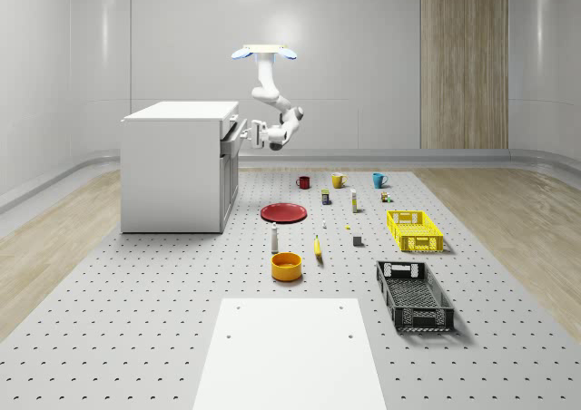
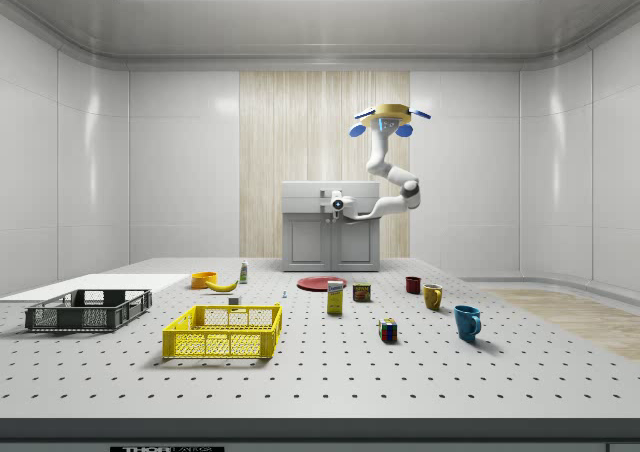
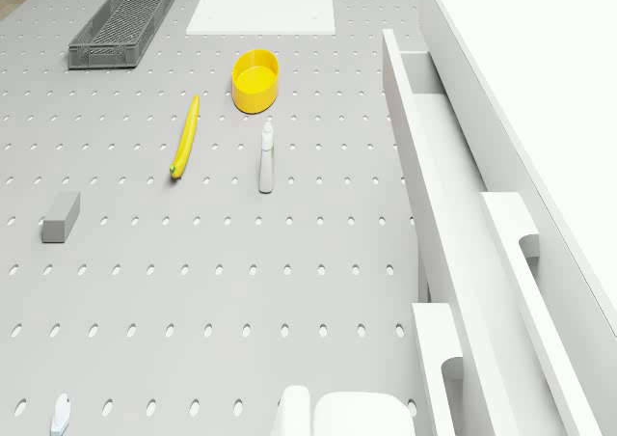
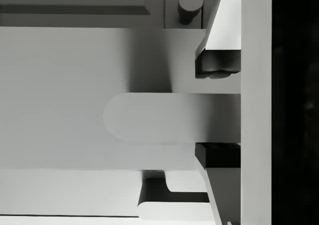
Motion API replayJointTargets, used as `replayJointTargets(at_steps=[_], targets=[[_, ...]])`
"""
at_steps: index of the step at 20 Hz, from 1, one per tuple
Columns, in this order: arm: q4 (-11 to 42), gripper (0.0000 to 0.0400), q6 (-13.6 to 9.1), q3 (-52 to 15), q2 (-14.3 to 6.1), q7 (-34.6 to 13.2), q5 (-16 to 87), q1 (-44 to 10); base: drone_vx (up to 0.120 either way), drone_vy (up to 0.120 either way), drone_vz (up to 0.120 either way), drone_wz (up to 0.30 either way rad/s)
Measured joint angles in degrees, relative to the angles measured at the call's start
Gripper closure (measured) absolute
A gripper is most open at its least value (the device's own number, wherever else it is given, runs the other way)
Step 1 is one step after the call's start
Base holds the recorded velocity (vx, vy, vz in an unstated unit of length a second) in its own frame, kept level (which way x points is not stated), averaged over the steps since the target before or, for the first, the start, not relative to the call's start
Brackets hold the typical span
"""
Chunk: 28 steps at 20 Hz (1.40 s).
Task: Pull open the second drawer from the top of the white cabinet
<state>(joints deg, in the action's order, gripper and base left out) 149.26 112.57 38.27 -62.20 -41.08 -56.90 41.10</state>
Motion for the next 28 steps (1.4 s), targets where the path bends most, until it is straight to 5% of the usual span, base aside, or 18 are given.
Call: replayJointTargets(at_steps=[4,5,6,10,20,23,28], targets=[[-0.49,0.0259,-1.19,0.82,-0.42,-1.91,0.93,-0.58,0.0,0.0,0.0,0.0],[-0.25,0.0266,-1.61,1.53,0.11,0.91,0.77,-0.83,0.0,0.0,0.0,0.0],[-0.42,0.0215,-2.22,1.85,0.64,-0.19,1.22,-1.27,0.0,0.0,0.0,0.0],[-1.64,0.0266,-3.95,3.42,-0.91,-2.78,3.44,-1.66,0.0,0.0,0.0,0.0],[-5.27,0.0256,-9.74,9.08,-2.5,-4.93,9.55,-2.6,0.0,0.0,0.0,0.0],[-6.1,0.029,-11.14,10.5,-2.63,-5.53,10.13,-2.62,0.0,0.0,0.0,0.0],[-6.99,0.0297,-11.73,11.44,-3.26,-6.32,11.25,-2.24,0.0,0.0,0.0,0.0]])
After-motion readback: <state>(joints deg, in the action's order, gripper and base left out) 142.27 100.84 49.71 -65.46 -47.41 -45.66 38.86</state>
